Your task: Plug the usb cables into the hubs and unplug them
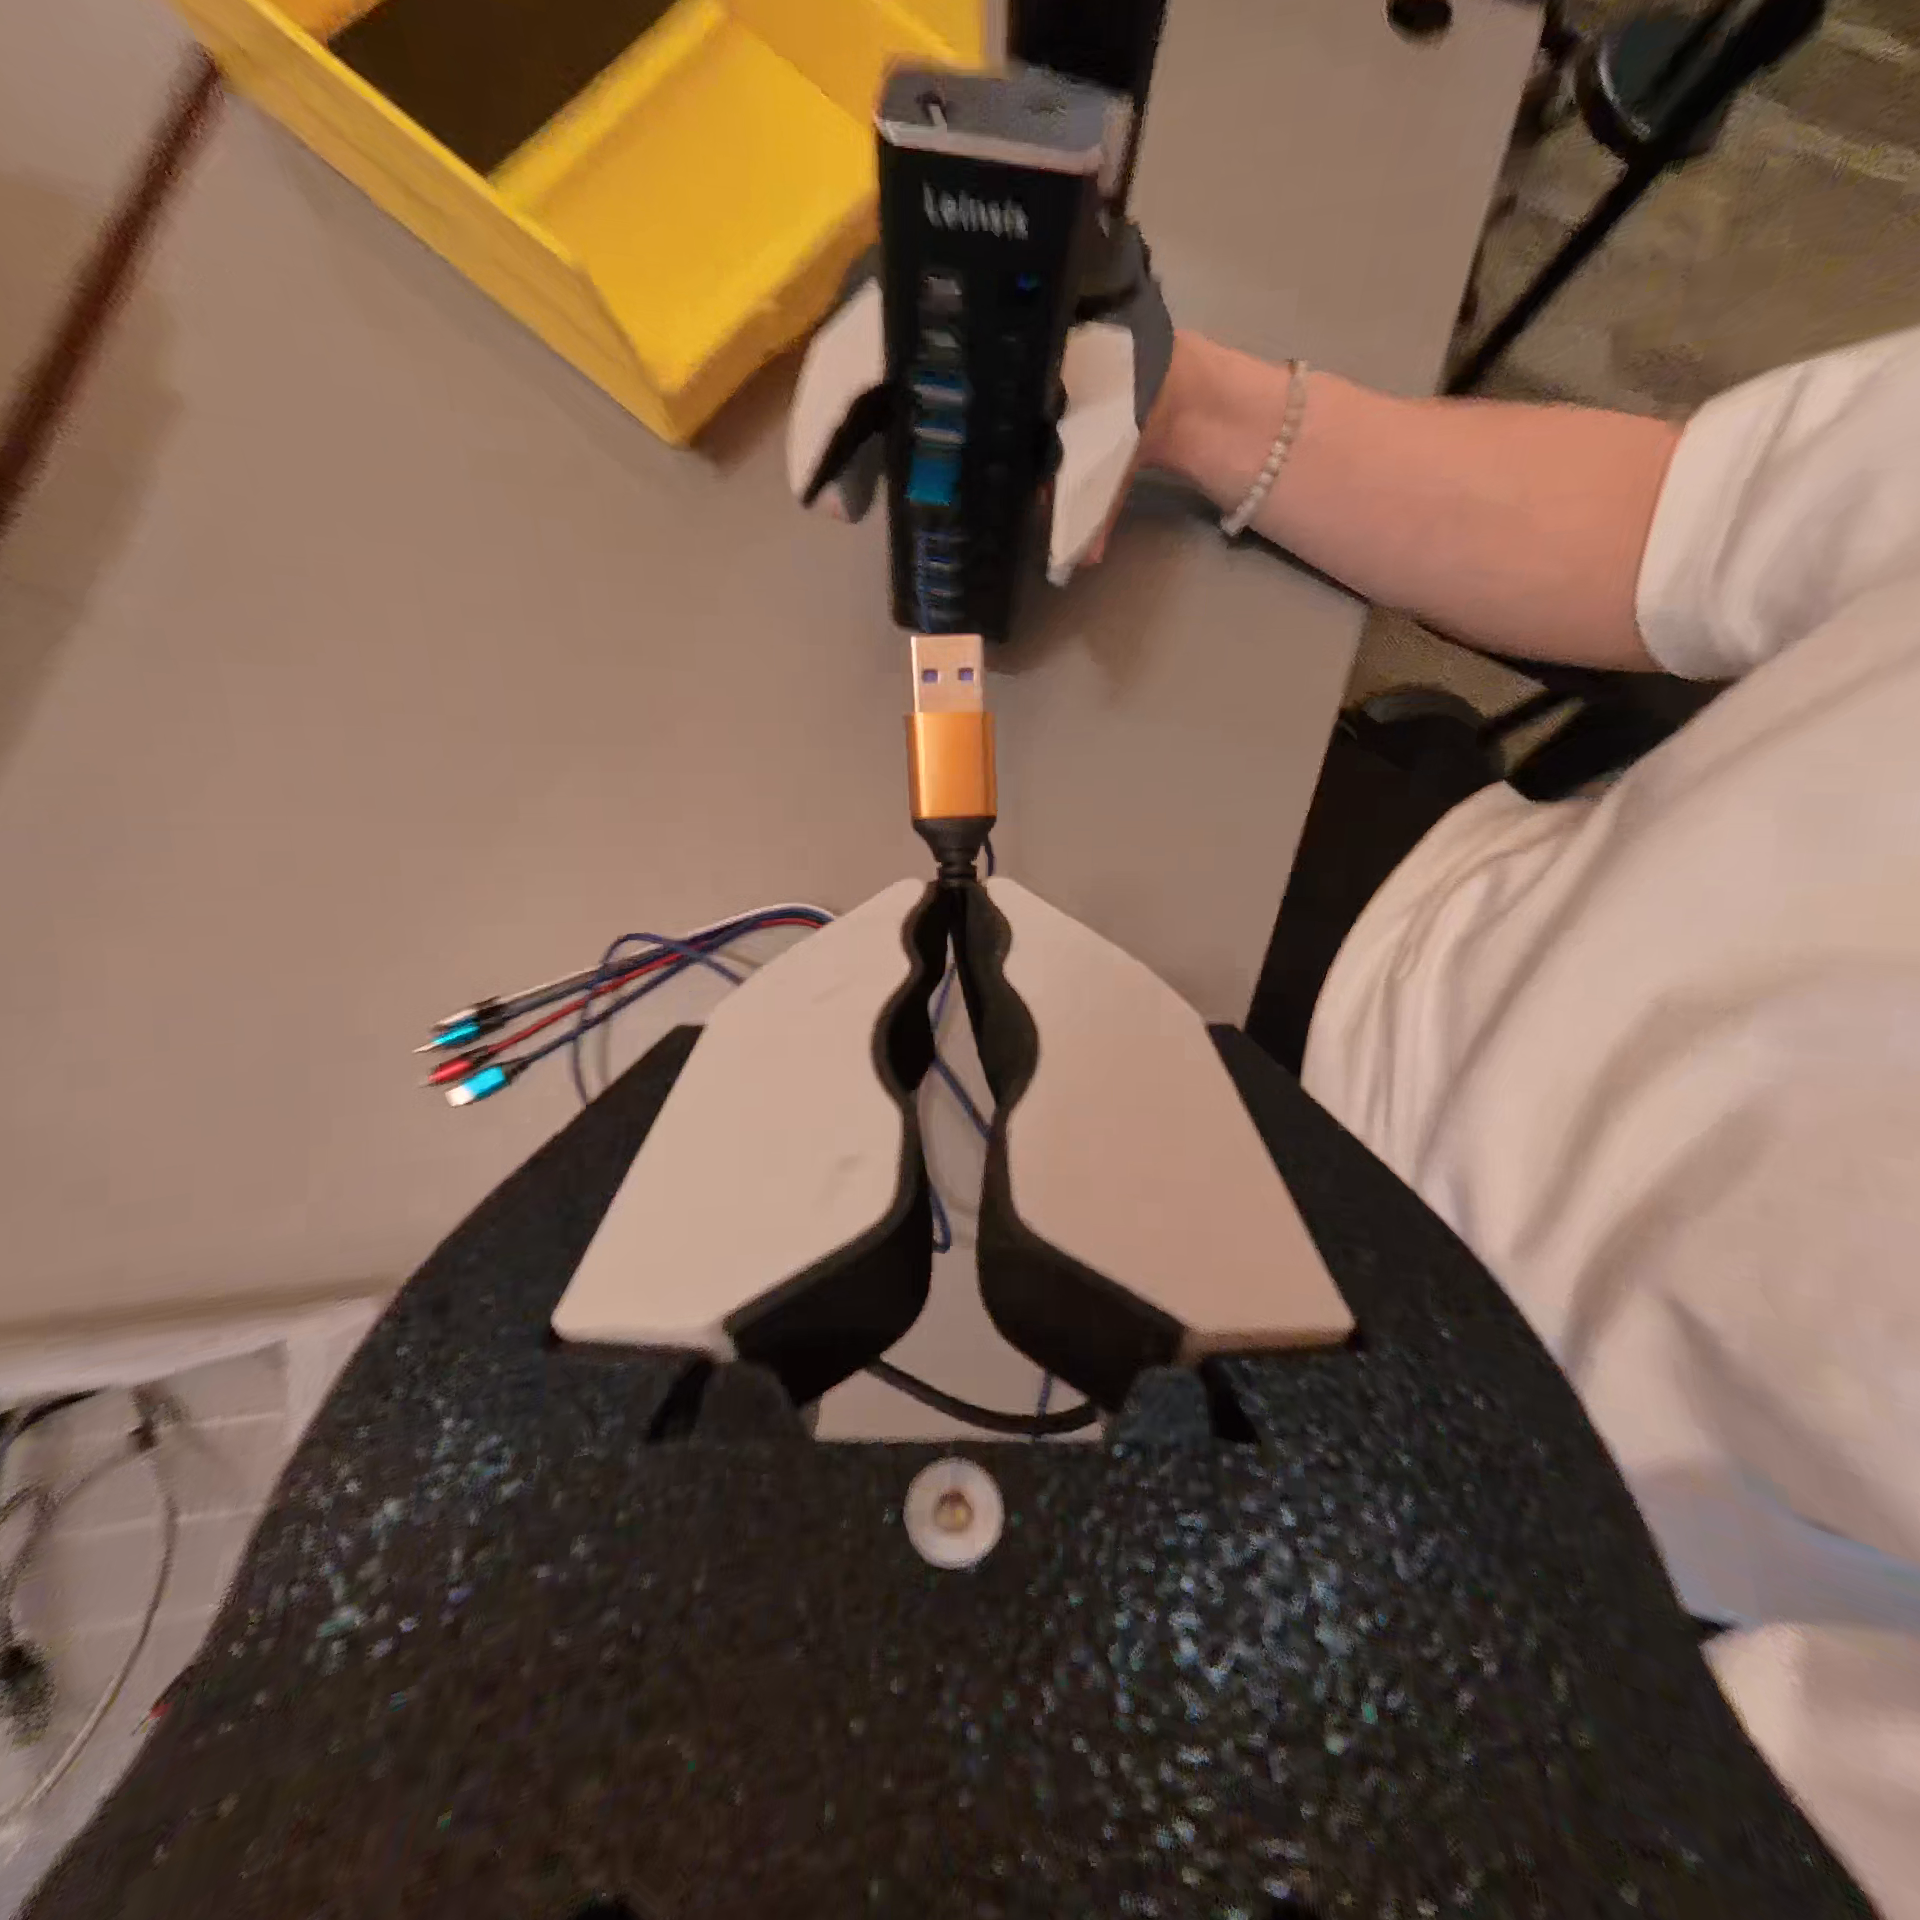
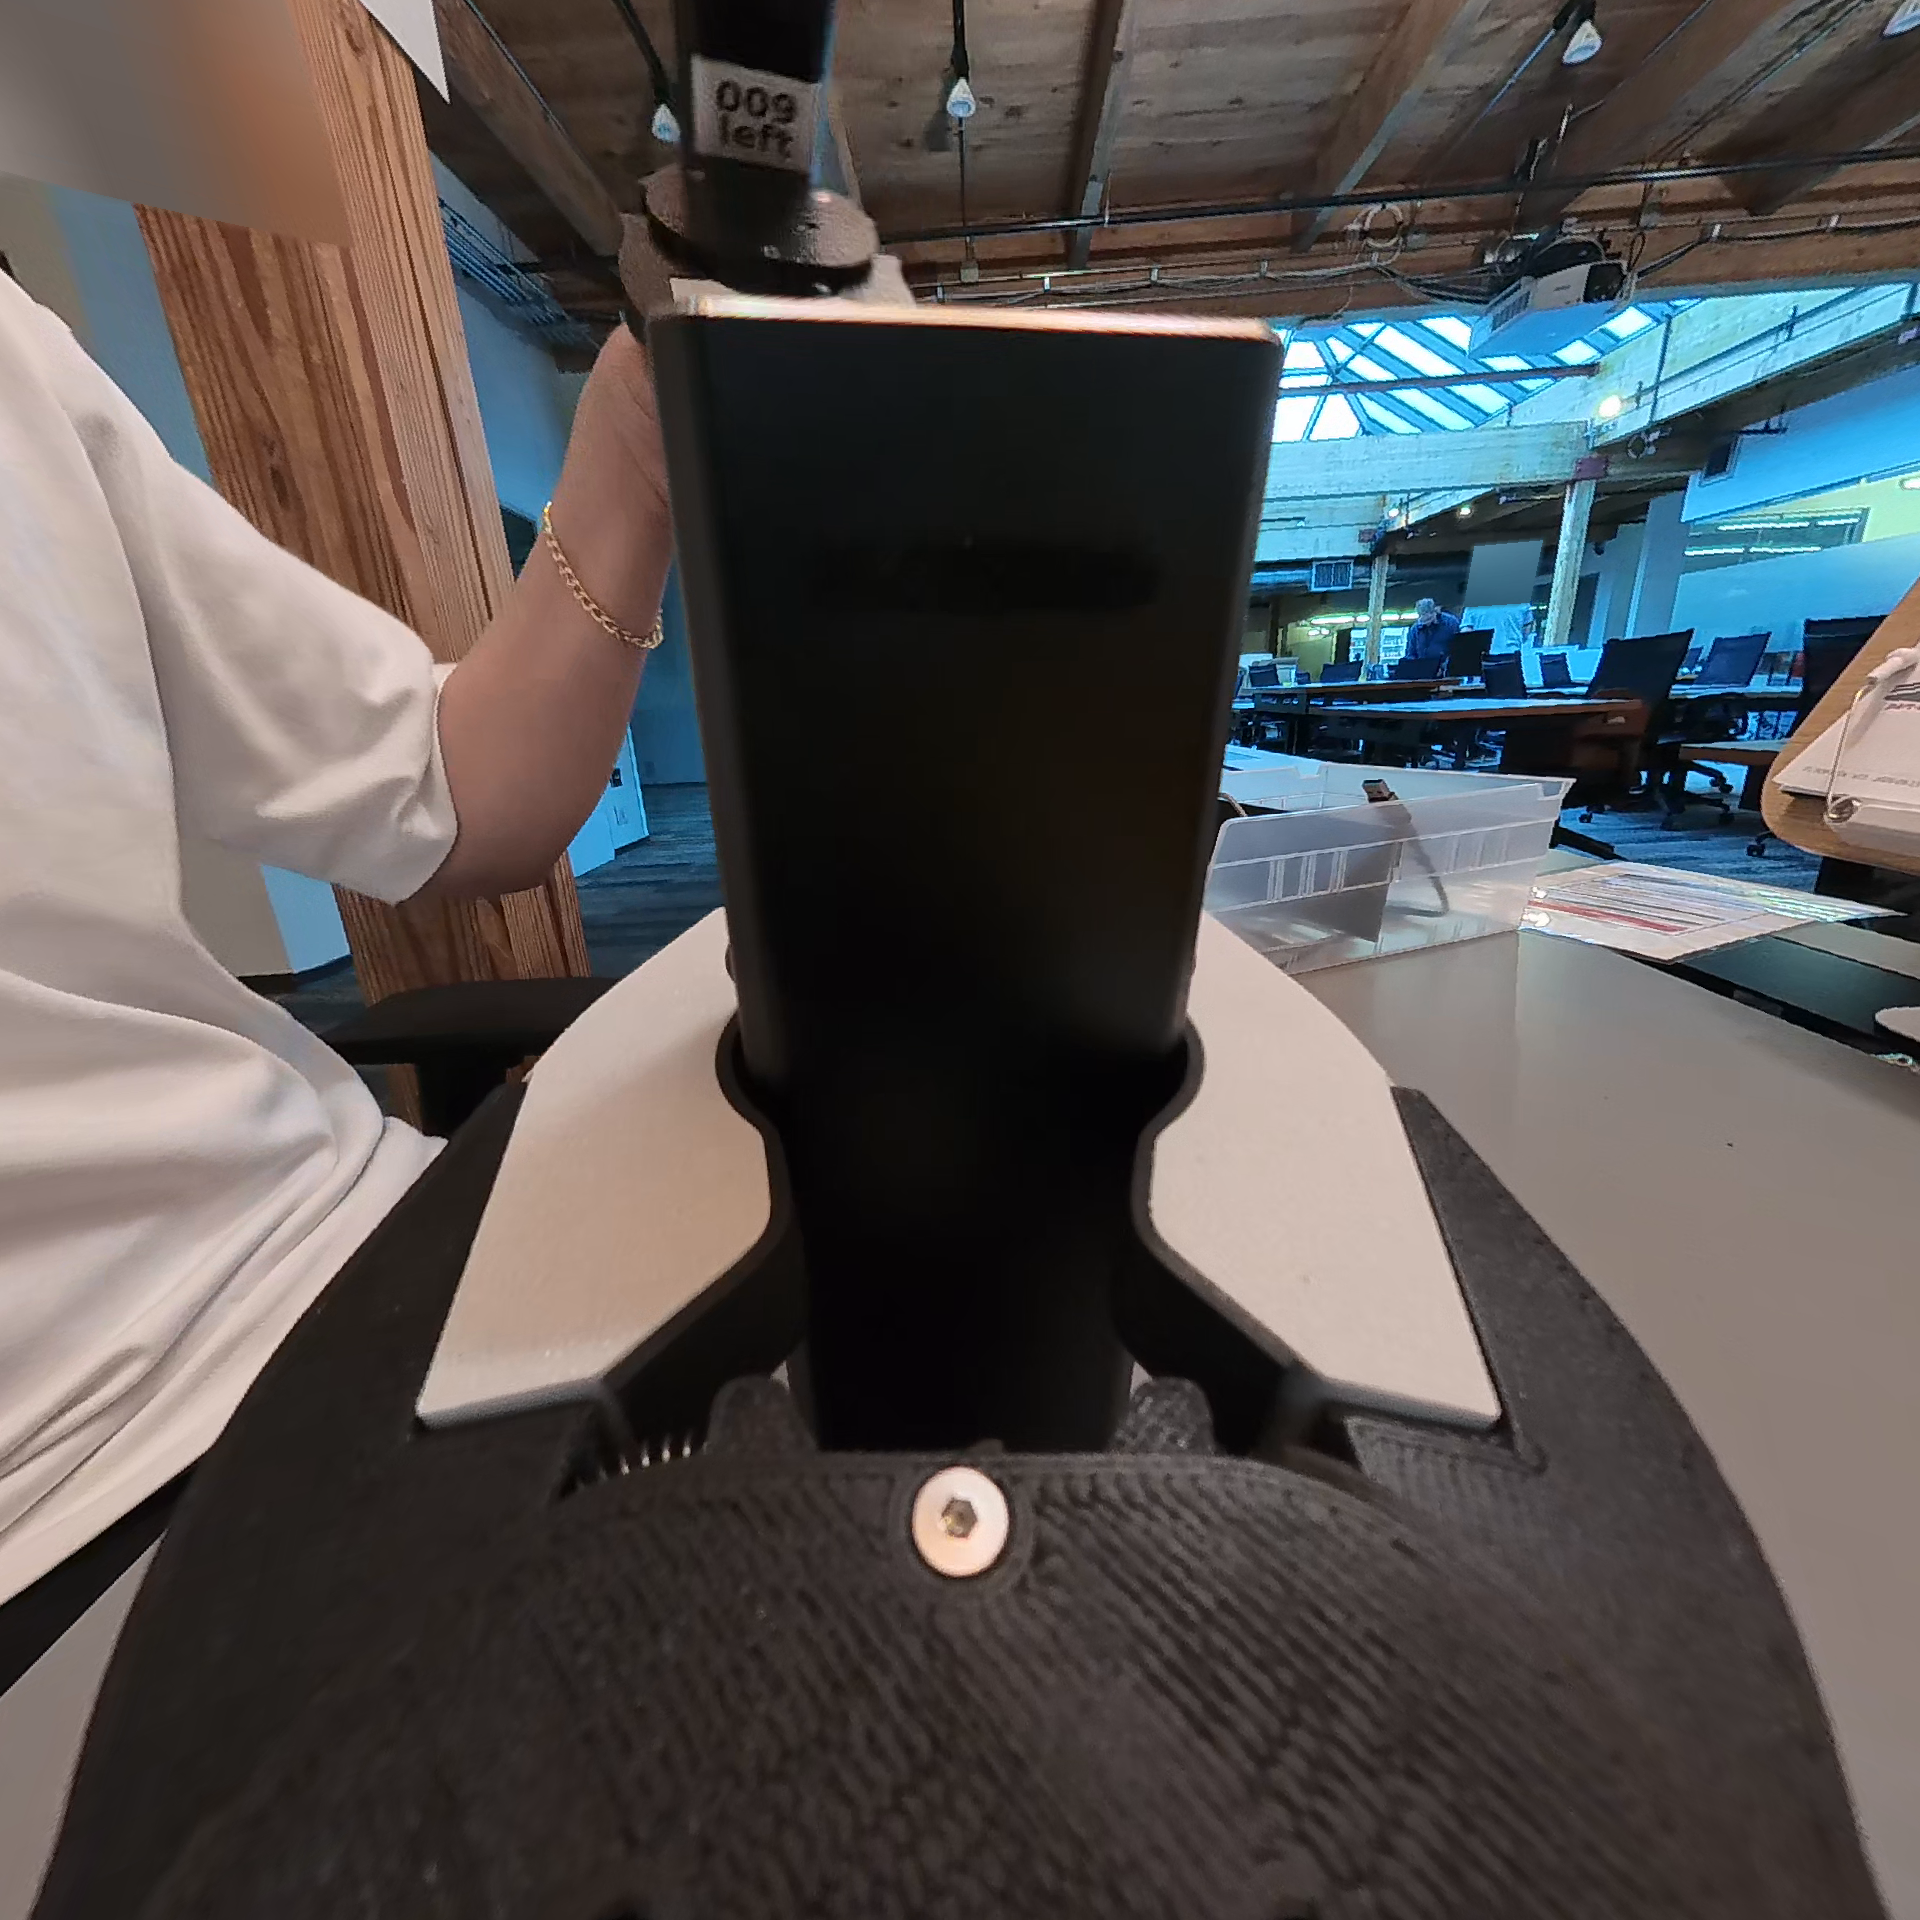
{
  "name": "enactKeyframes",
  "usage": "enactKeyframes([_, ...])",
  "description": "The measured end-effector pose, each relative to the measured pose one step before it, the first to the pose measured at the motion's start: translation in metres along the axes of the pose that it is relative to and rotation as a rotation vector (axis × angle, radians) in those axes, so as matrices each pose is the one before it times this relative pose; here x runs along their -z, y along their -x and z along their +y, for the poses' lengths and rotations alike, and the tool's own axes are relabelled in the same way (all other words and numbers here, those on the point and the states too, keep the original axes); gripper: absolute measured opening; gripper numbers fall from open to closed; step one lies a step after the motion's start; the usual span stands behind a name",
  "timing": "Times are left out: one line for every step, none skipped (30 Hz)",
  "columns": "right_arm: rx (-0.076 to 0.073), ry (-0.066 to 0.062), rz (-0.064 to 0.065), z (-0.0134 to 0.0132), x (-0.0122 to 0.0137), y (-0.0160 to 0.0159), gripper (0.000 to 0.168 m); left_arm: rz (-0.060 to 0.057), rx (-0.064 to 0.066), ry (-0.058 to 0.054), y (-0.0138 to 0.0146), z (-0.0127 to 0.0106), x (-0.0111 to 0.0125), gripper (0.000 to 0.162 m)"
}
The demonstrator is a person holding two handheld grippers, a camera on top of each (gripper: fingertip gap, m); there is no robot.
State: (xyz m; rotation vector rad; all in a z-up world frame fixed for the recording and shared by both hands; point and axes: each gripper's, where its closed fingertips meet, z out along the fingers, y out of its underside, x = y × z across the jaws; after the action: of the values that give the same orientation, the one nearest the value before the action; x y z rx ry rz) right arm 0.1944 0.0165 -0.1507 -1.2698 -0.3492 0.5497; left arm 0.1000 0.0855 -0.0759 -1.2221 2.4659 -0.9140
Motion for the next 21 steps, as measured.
enactKeyframes([-0.0004,0.002,0.0,0.00024,-0.00018,-0.00005,0.073,0.0341,0.0065,0.0511,-0.00105,0.0019,-0.01312,0.003])
enactKeyframes([0.0001,0.002,0.0018,0.00019,-0.00031,-0.00016,0.073,0.0274,0.0087,0.049,0.00171,0.00185,-0.01405,0.003])
enactKeyframes([0.0005,0.0017,0.0027,0.00018,-0.00009,-0.00028,0.073,0.0325,0.0123,0.0365,0.00189,-0.00015,-0.01378,0.002])
enactKeyframes([0.001,0.0012,0.003,0.00014,-0.00018,-0.00027,0.073,0.0441,0.0134,0.0239,0.00049,-0.00229,-0.01301,0.003])
enactKeyframes([0.0016,0.0009,0.0036,0.0002,-0.00014,-0.00026,0.073,0.0438,0.0113,0.0149,-0.00008,-0.00402,-0.01159,0.003])
enactKeyframes([0.0021,0.0011,0.003,0.0001,-0.00008,-0.00015,0.073,0.0266,0.0083,0.0094,0.00132,-0.00513,-0.00985,0.003])
enactKeyframes([0.0009,0.0014,0.0022,0.00016,-0.00016,-0.00015,0.073,0.0041,0.0037,0.0089,0.00324,-0.0053,-0.00831,0.003])
enactKeyframes([-0.0007,0.0023,0.0024,0.00032,-0.00029,-0.00031,0.073,-0.0091,-0.0008,0.0125,0.00369,-0.00494,-0.00707,0.003])
enactKeyframes([-0.0008,0.0036,0.0047,0.00042,-0.00038,-0.0007,0.073,-0.0144,-0.0041,0.013,0.00316,-0.00466,-0.00604,0.003])
enactKeyframes([-0.0006,0.0047,0.0035,0.00052,-0.00052,-0.00044,0.073,-0.0167,-0.0058,0.0113,0.00283,-0.00455,-0.00526,0.003])
enactKeyframes([-0.0004,0.006,0.0004,0.00072,-0.00059,-0.00016,0.073,-0.015,-0.0044,0.0123,0.00236,-0.004,-0.00468,0.003])
enactKeyframes([0.0001,0.0071,0.0004,0.00095,-0.00083,-0.00005,0.073,-0.0122,-0.0024,0.0114,0.00178,-0.00327,-0.00414,0.003])
enactKeyframes([0.0015,0.0075,0.0027,0.00089,-0.00076,-0.00017,0.073,-0.0141,-0.0026,0.0125,0.00192,-0.00247,-0.00335,0.003])
enactKeyframes([0.0021,0.0075,0.0024,0.0009,-0.00081,-0.00009,0.073,-0.0208,-0.0027,0.0157,0.00284,-0.00105,-0.00267,0.003])
enactKeyframes([0.0021,0.0068,-0.0023,0.00088,-0.00075,0.00056,0.073,-0.0206,-0.0023,0.0135,0.00256,-0.00078,-0.002,0.002])
enactKeyframes([0.0021,0.0059,-0.0004,0.00069,-0.00055,0.00026,0.073,-0.0078,-0.0036,0.007,0.00048,-0.00113,-0.00144,0.002])
enactKeyframes([0.0012,0.0047,0.0006,0.00059,-0.00052,0.00002,0.073,0.0076,-0.0062,0.0018,-0.00208,-0.00132,-0.00095,0.002])
enactKeyframes([0.0007,0.0034,-0.0001,0.00046,-0.00032,0.00009,0.073,0.0118,-0.0068,-0.0008,-0.00271,-0.00138,-0.00072,0.002])
enactKeyframes([0.0007,0.0016,-0.0004,0.00017,-0.00017,0.00007,0.074,0.0067,-0.0059,0.0013,-0.00201,-0.00102,-0.00065,0.002])
enactKeyframes([0.0,0.0,-0.002,0.0,0.0,0.00026,0.073,0.0002,-0.0062,0.0042,-0.00096,-0.00038,-0.00042,0.002])
enactKeyframes([-0.0003,-0.0006,-0.0021,0.00001,0.00003,0.00021,0.074,-0.0026,-0.0057,0.0043,-0.00027,-0.00022,-0.00028,0.002])
